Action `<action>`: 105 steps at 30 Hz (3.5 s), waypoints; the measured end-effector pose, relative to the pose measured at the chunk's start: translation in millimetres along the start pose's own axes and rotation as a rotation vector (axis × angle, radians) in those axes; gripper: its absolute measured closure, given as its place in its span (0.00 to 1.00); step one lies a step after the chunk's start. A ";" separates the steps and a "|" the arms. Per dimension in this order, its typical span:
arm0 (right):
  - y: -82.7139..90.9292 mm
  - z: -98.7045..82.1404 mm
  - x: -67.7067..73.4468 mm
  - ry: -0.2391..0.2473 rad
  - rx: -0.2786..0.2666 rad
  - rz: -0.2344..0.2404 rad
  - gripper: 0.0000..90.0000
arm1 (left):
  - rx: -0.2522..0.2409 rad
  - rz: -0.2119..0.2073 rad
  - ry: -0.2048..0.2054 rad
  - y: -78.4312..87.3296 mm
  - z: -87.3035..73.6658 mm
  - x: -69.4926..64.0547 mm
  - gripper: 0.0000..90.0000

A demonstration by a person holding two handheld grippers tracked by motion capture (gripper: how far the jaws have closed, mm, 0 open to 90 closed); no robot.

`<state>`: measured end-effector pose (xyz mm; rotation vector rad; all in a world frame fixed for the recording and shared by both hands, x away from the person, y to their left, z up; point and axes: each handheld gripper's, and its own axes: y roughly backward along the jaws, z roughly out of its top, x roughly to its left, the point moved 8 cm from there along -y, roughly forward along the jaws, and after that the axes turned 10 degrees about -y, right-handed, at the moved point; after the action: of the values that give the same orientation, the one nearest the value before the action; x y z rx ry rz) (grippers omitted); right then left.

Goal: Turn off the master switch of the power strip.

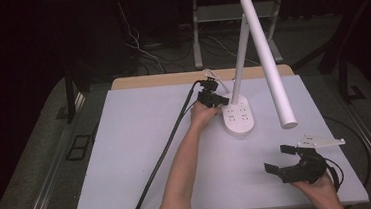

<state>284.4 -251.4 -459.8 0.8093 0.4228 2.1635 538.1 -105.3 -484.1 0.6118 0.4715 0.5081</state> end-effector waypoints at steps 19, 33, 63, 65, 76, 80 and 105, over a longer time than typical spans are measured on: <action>1.4 1.0 -1.5 -0.005 -0.010 -0.001 0.00 | -0.087 0.024 0.023 20.9 6.0 5.3 1.00; 0.0 1.3 -0.5 -0.008 -0.009 -0.001 0.00 | -0.148 0.026 -0.024 62.3 3.6 14.5 1.00; 2.0 2.1 -1.7 -0.004 -0.015 -0.007 0.00 | -0.170 -0.053 -0.052 161.2 -27.9 -6.5 0.00; 1.7 2.3 -1.7 -0.002 -0.017 -0.007 0.00 | -0.185 -0.042 -0.050 168.5 -30.2 -7.7 0.00; 1.2 1.3 -1.6 -0.003 -0.010 -0.012 0.00 | -0.200 0.011 -0.075 202.6 -55.9 -13.2 0.00; 2.2 0.9 -2.7 -0.008 -0.012 -0.016 0.00 | -0.204 0.030 -0.077 212.5 -67.3 -13.9 0.00; -0.6 0.1 -2.3 -0.012 0.000 -0.019 0.00 | -0.242 0.092 -0.141 252.1 -140.3 -45.4 0.00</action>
<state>285.9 -252.8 -461.0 0.8145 0.4224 2.1402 348.6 105.1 -412.2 0.4345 0.2437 0.5953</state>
